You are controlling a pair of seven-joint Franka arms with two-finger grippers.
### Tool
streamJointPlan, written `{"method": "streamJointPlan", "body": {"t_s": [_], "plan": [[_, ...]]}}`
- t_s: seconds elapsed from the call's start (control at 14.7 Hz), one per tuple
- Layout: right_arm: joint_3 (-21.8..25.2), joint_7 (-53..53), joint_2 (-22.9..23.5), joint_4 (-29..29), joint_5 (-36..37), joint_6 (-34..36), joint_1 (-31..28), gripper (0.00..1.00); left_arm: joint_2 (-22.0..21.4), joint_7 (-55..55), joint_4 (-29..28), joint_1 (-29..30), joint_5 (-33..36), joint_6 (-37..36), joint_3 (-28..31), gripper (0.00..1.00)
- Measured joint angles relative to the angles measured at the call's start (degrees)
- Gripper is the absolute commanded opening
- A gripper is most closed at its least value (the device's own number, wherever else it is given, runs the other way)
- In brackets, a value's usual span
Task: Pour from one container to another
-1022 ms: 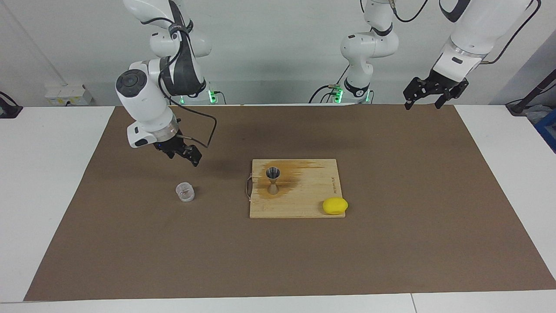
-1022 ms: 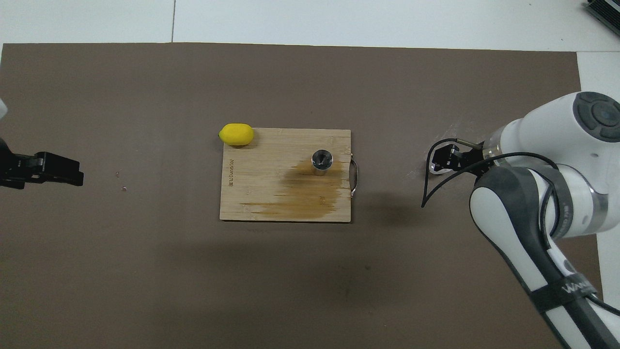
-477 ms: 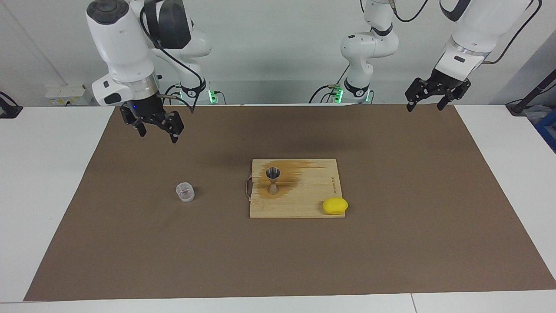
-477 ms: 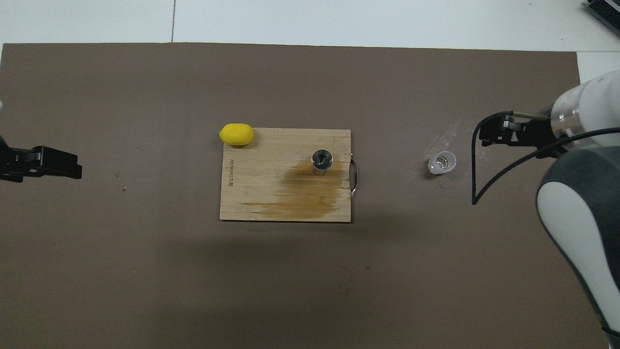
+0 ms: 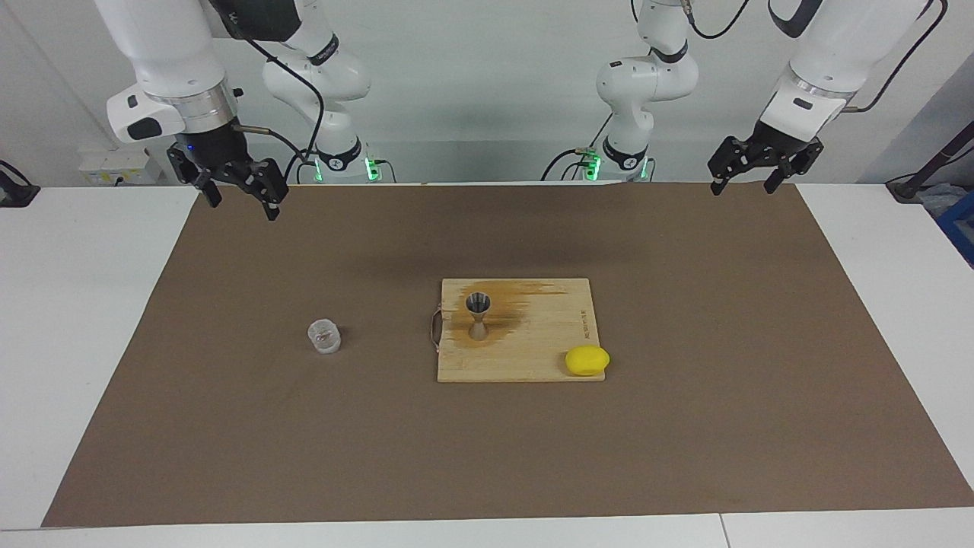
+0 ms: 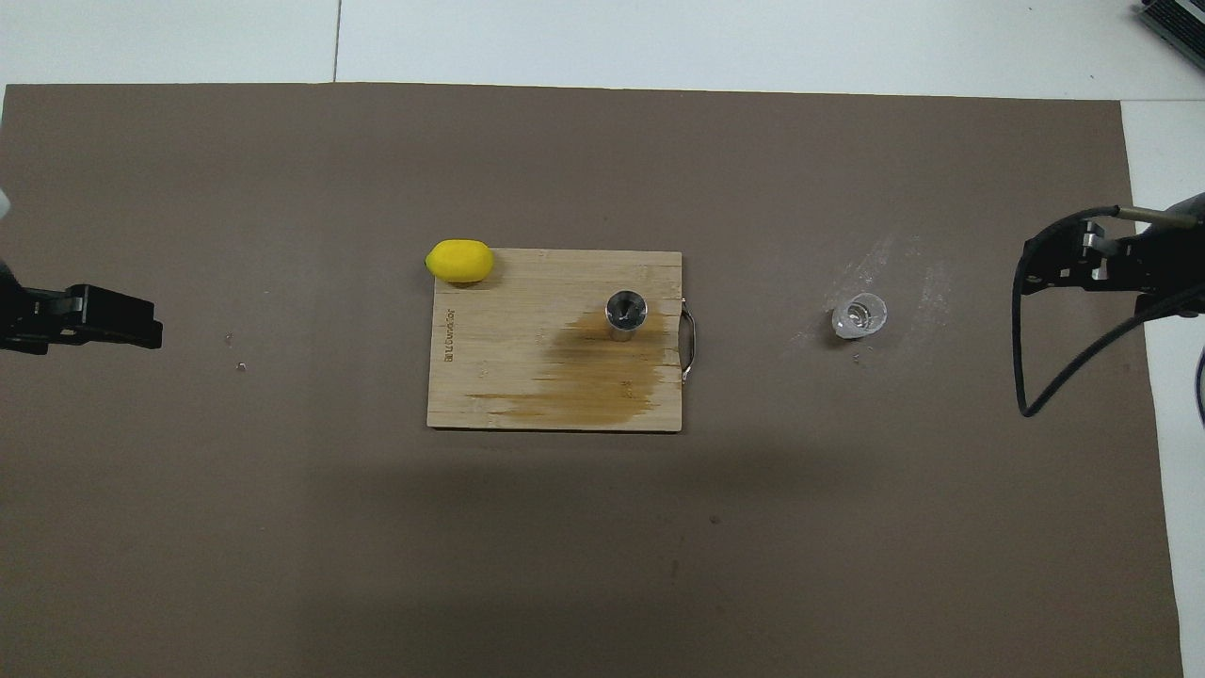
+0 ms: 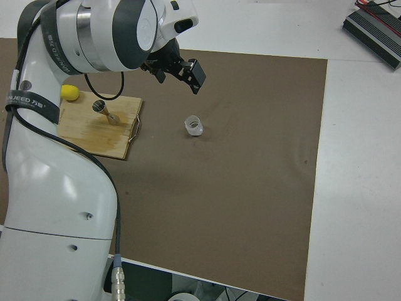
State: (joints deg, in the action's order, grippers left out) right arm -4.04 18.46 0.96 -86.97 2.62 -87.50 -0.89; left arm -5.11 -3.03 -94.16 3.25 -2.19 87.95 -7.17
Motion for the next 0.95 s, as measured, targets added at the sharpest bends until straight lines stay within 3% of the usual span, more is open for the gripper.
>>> {"method": "streamJointPlan", "body": {"t_s": [0.95], "plan": [[0.03, -4.04, -2.53, -5.03, -1.80, -0.14, 0.25, 1.00, 0.00, 0.00, -0.03, 0.00, 0.00, 0.00, 0.02, 1.00]]}}
